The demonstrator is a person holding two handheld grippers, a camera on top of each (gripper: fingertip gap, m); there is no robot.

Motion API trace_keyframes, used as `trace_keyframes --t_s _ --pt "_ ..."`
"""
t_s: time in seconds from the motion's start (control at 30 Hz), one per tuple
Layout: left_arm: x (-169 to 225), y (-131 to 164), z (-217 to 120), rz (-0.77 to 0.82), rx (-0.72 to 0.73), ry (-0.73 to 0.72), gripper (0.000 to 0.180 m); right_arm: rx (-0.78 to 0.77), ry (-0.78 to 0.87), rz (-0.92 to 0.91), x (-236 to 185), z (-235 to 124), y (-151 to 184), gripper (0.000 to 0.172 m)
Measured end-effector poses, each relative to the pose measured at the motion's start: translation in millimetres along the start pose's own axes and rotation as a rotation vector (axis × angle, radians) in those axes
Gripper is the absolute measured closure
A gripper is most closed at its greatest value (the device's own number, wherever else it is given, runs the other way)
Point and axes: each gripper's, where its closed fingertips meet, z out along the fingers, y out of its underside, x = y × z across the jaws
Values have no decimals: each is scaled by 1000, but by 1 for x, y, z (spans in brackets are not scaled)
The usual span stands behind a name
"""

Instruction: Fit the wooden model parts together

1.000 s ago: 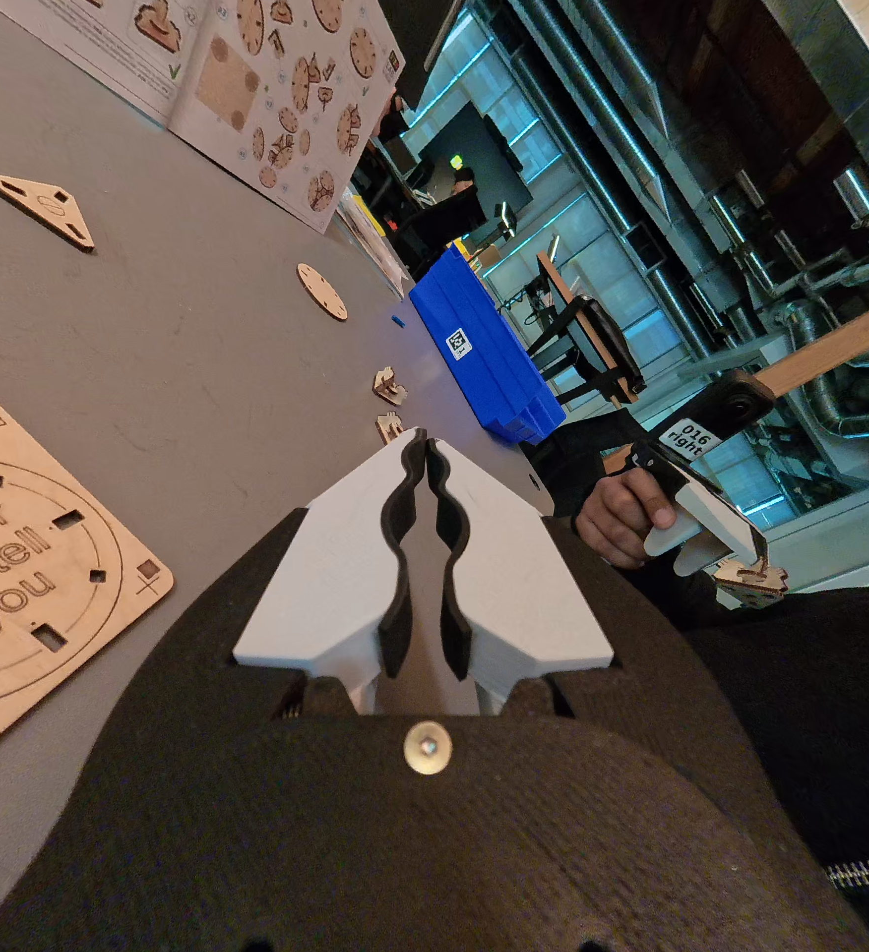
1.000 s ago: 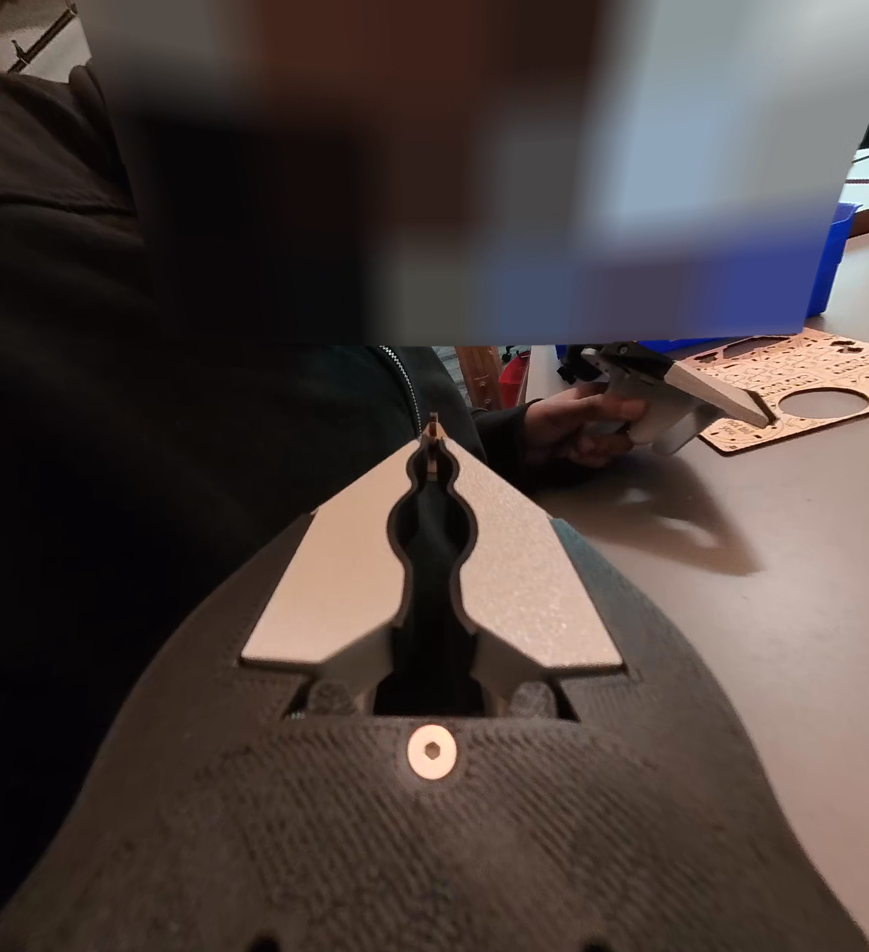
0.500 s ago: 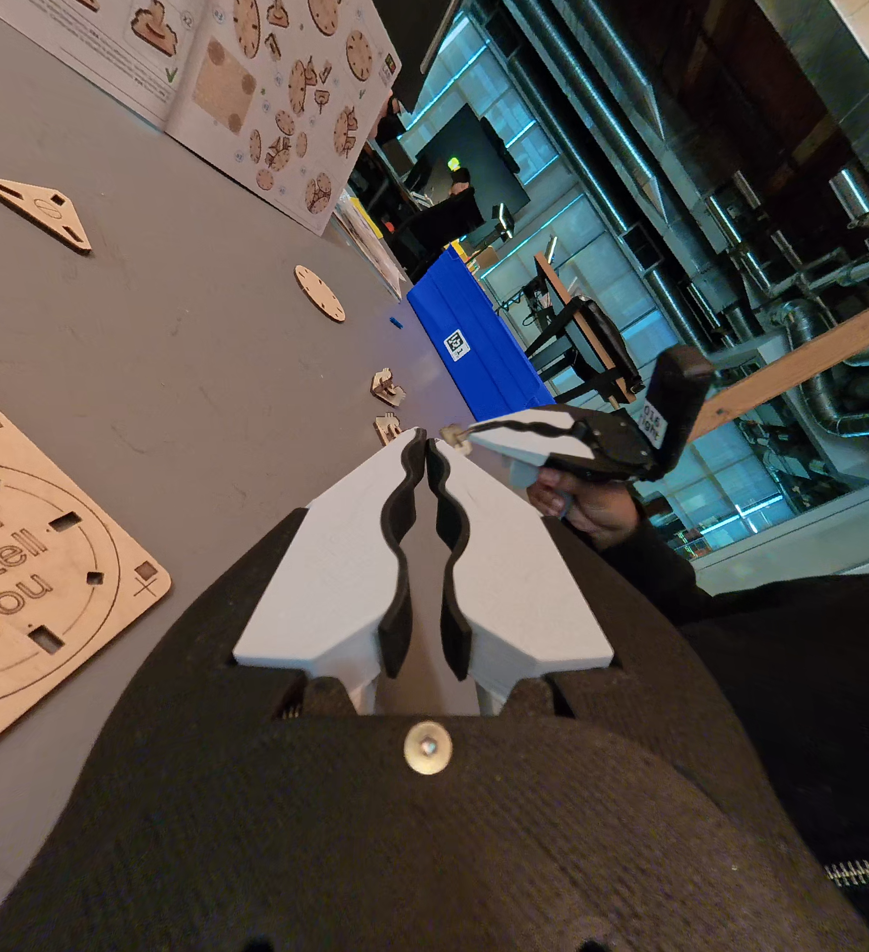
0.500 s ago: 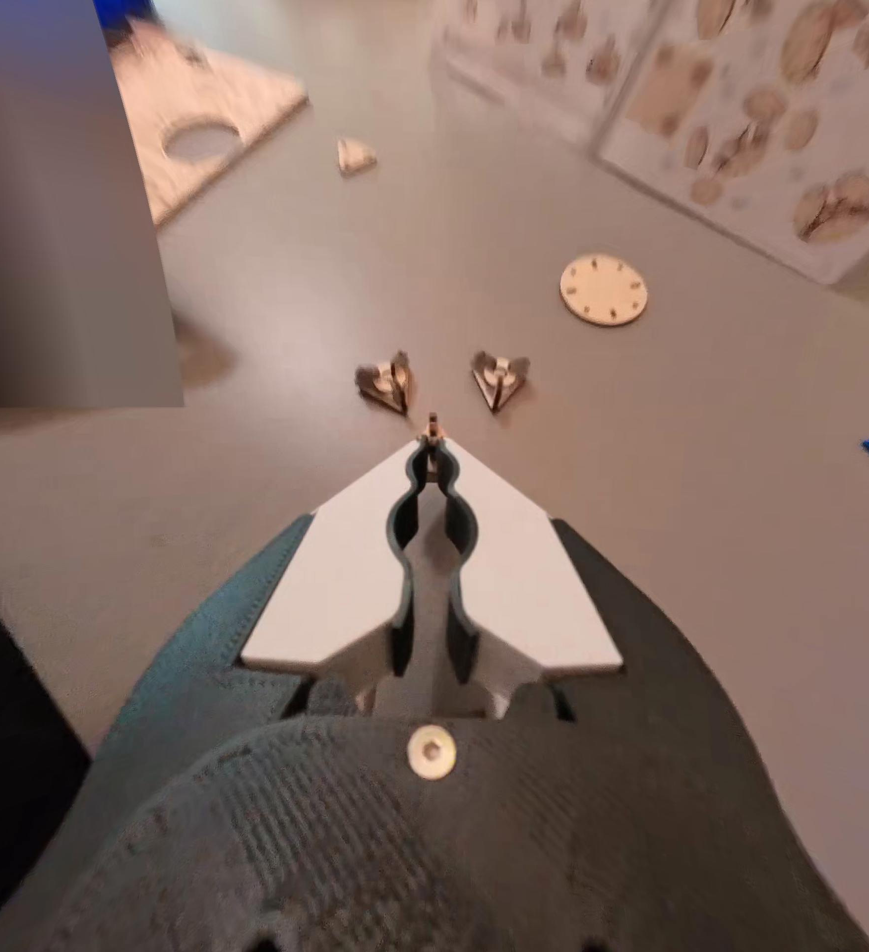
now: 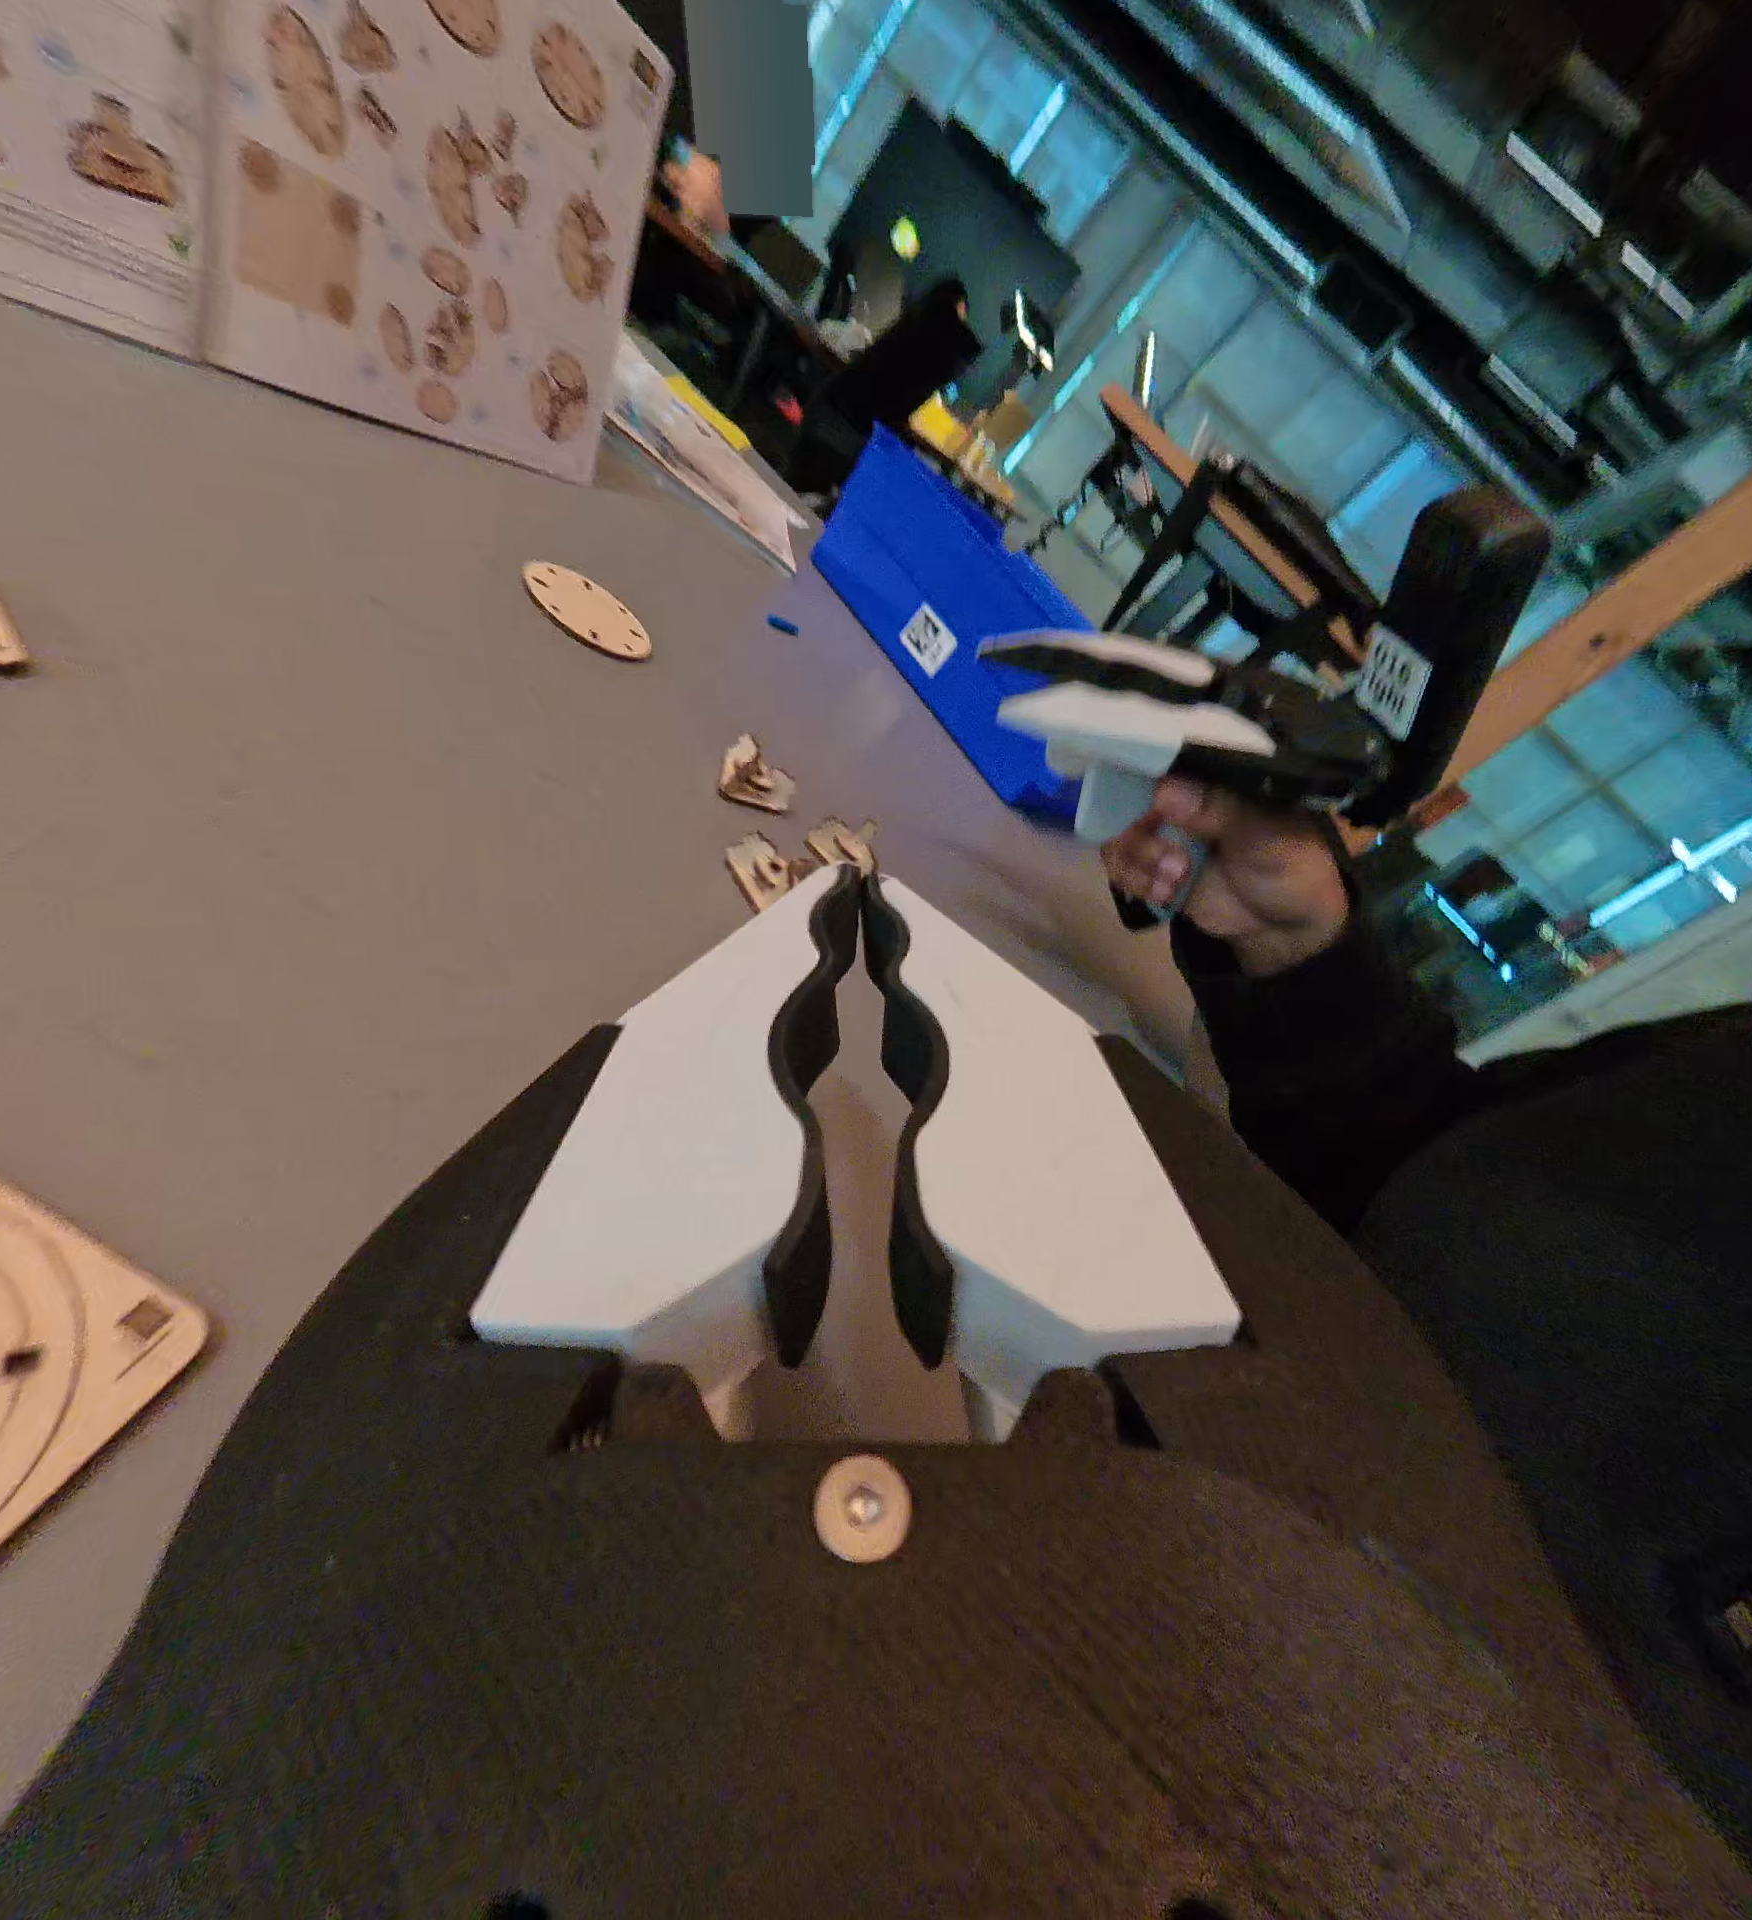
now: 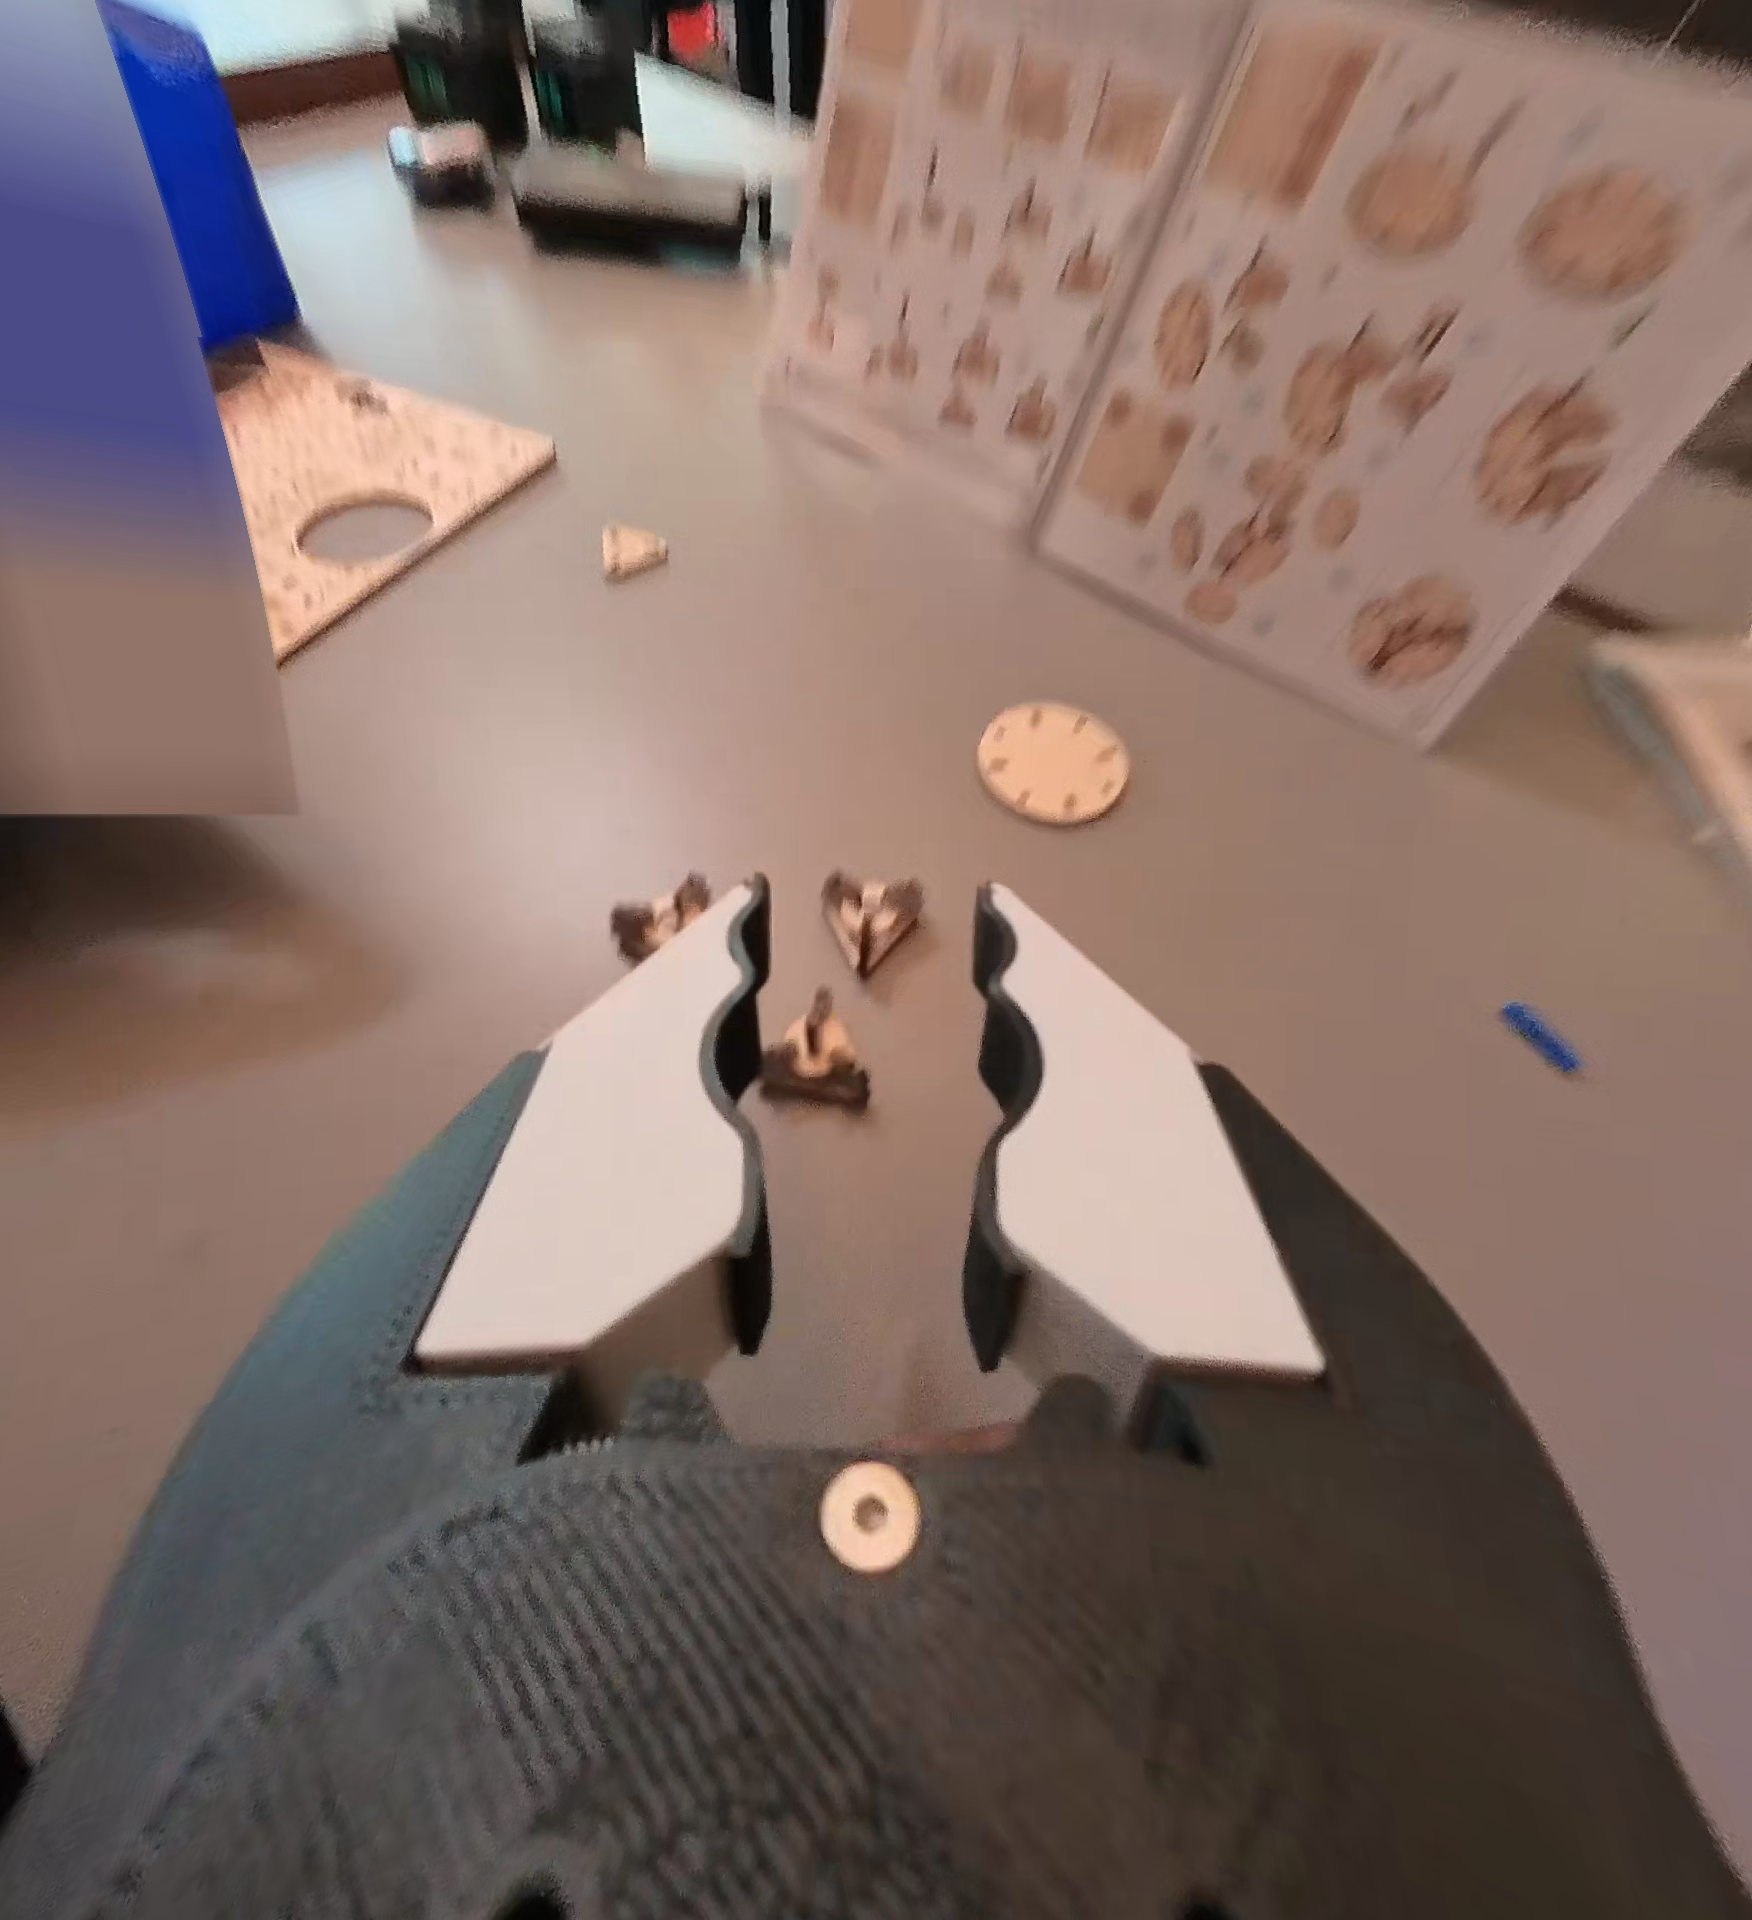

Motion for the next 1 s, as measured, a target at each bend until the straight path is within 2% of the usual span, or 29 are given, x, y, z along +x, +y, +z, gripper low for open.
trace_keyframes --t_s 0.07,0.13,0.23,0.33,0.4,0.47,0.57,0.7,0.8,0.9,1.0 --pt "8 -2 8 48 -49 15 180 118 25 -26 8 -6 -29 137" --pt "9 -20 14 127 -39 -25 180 227 41 -58 15 -5 -64 139" --pt "8 -70 17 283 1 -115 175 332 -9 -43 12 7 -117 138" --pt "-3 -122 19 403 29 -259 165 399 -33 -7 5 16 -147 136" --pt "-14 -140 24 438 37 -313 163 427 14 -9 6 22 -146 137" --pt "-24 -141 35 420 25 -301 162 398 33 -32 5 34 -127 138" --pt "-40 -124 54 377 -24 -260 162 327 55 -18 12 48 -87 139" --pt "-55 -90 69 378 -96 -220 163 362 44 121 28 53 -62 141" --pt "-68 -82 67 385 -141 -253 163 398 67 182 42 46 -63 142" --pt "-65 -89 64 360 -87 -216 159 459 101 218 52 35 -69 143" --pt "-65 -85 68 322 -79 -180 153 448 71 259 51 37 -66 143"
